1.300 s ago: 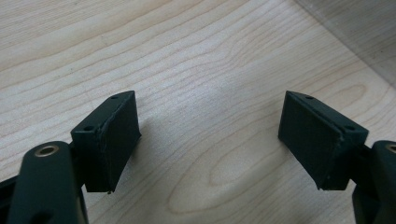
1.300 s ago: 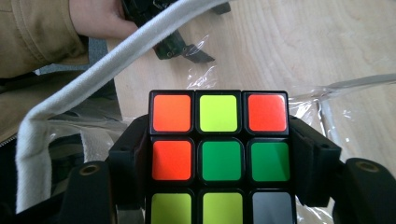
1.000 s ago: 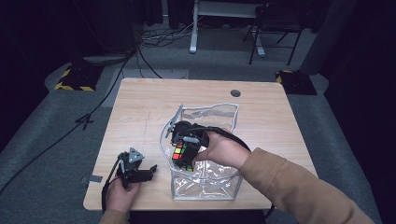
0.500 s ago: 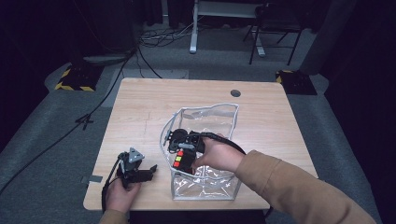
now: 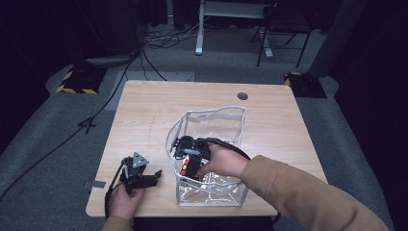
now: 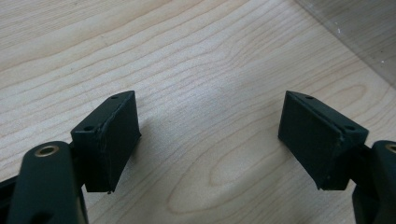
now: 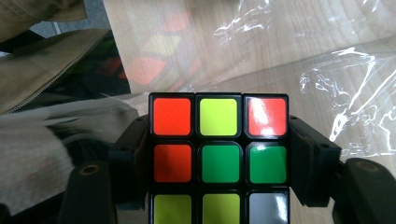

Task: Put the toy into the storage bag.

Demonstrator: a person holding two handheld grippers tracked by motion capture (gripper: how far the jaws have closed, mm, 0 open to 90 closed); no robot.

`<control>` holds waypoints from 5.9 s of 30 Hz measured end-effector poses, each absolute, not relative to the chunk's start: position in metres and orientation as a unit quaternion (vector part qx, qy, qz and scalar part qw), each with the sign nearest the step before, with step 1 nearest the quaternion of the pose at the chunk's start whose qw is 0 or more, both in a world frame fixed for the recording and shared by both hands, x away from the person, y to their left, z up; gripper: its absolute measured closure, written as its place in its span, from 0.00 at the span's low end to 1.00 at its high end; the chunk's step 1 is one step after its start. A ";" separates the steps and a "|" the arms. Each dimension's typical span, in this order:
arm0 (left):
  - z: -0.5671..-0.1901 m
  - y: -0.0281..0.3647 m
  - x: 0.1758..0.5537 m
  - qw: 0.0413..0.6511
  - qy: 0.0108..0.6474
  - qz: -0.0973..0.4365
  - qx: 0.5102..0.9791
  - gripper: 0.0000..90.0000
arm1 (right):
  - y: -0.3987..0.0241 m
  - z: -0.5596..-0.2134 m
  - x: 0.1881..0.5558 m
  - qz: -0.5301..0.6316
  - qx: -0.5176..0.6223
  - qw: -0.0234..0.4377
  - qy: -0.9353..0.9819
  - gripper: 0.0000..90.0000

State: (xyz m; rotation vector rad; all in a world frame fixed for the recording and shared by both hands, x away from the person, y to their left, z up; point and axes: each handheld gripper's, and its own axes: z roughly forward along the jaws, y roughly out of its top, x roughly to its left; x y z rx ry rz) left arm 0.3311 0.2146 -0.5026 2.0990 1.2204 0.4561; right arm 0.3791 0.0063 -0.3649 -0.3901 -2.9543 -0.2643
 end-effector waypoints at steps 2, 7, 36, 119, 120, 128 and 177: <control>-0.503 0.215 0.331 0.330 0.467 0.174 0.802 0.23 | 0.005 -0.368 0.380 -0.089 -0.132 0.077 -0.984 0.38; -0.503 0.215 0.331 0.329 0.466 0.174 0.803 0.23 | 0.005 -0.373 0.379 -0.092 -0.138 0.083 -0.983 0.38; -0.503 0.214 0.332 0.329 0.467 0.173 0.802 0.23 | 0.007 -0.390 0.378 -0.072 -0.158 0.097 -0.980 0.34; -0.503 0.221 0.335 0.329 0.458 0.170 0.808 0.21 | -0.212 -0.262 0.429 -0.332 -0.322 -0.113 -0.879 0.14; -0.502 0.222 0.335 0.326 0.458 0.165 0.810 0.21 | -0.216 -0.264 0.430 -0.332 -0.325 -0.118 -0.878 0.13; -0.503 0.230 0.335 0.331 0.444 0.165 0.816 0.21 | -0.242 -0.278 0.438 -0.330 -0.343 -0.121 -0.871 0.11; -0.503 0.231 0.334 0.329 0.451 0.166 0.813 0.19 | -0.346 -0.444 0.419 -0.391 -0.450 -0.146 -0.790 0.00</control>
